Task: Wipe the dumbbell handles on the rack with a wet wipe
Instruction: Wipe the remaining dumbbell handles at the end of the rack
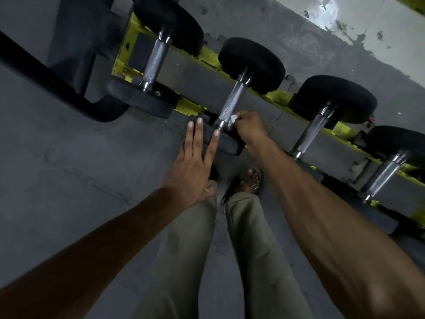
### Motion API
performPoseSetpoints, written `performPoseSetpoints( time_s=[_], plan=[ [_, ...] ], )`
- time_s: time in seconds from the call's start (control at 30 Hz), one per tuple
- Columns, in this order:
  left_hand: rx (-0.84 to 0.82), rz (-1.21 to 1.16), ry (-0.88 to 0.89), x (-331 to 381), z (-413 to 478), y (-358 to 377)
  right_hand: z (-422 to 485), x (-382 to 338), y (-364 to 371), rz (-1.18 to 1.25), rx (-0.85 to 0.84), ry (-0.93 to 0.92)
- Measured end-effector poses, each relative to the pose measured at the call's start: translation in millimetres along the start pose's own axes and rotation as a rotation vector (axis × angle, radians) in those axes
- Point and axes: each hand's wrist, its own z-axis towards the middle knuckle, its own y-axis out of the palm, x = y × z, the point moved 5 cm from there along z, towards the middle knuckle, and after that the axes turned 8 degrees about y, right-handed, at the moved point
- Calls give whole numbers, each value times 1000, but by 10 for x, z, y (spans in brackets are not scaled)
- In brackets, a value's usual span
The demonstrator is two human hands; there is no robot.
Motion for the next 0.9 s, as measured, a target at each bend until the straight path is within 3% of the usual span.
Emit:
performPoseSetpoints(
  time_s=[0.1,0.2,0.33,0.47,0.53,0.63,0.77,0.9],
  plan=[
    [9,0,6,-13,-7,27,59,-84,50,408,-215,150],
    [12,-12,27,-40,-16,49,222,-261,72,781,-316,227],
    [6,10,40,-49,-32,19,390,-540,78,1194,-269,247],
    [3,16,56,-54,-39,-17,177,-552,70,1149,22,72],
    [-7,10,61,-69,-42,-10,68,-459,-14,937,312,-36],
    [-2,-6,69,-79,-41,-1,-130,-451,-131,352,633,-331],
    [3,-14,78,-81,-41,-10,-290,-642,1,-370,715,-868],
    [-17,-11,93,-93,-49,-14,-219,-742,35,-961,799,-945]
  ],
)
